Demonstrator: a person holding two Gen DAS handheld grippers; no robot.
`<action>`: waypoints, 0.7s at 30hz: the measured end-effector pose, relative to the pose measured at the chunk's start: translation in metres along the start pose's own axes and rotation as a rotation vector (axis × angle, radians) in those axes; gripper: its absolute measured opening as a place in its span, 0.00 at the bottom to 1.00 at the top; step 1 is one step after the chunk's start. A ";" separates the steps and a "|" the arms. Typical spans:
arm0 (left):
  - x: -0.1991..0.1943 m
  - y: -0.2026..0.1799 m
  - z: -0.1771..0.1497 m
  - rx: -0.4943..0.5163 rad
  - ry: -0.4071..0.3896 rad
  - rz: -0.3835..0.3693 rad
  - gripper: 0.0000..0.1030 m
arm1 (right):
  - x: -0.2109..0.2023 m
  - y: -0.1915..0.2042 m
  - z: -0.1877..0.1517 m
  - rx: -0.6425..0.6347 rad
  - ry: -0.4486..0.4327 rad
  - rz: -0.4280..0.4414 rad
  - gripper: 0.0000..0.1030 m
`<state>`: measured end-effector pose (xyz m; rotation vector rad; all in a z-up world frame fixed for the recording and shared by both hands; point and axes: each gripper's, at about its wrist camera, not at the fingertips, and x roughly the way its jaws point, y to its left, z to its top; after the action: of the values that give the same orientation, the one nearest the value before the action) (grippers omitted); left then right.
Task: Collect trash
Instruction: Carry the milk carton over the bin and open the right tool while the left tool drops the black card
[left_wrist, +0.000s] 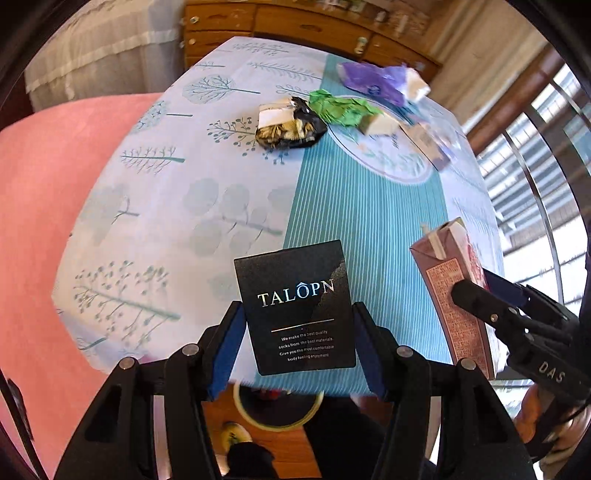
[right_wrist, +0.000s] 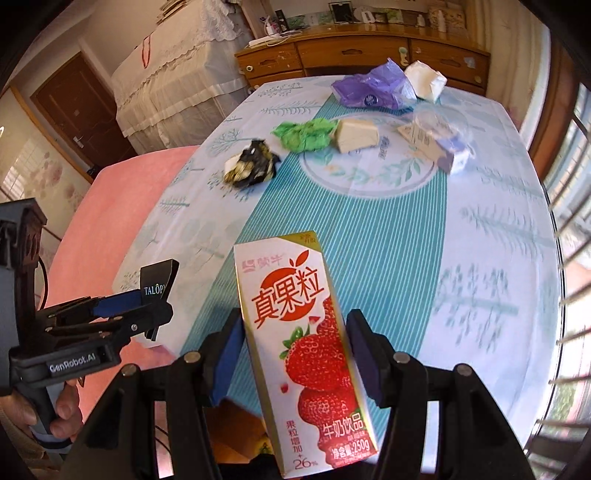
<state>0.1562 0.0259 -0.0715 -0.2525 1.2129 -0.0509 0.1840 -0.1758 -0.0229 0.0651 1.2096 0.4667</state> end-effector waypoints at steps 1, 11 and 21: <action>-0.008 0.004 -0.012 0.026 -0.007 -0.007 0.54 | -0.003 0.008 -0.013 0.020 0.001 -0.004 0.55; -0.037 0.034 -0.106 0.127 -0.003 -0.079 0.55 | -0.010 0.063 -0.115 0.112 0.076 -0.090 0.55; 0.010 0.044 -0.170 0.072 0.100 -0.110 0.55 | 0.023 0.077 -0.174 0.120 0.195 -0.171 0.55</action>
<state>-0.0025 0.0385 -0.1454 -0.2563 1.2936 -0.2049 0.0074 -0.1320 -0.0838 0.0182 1.4216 0.2547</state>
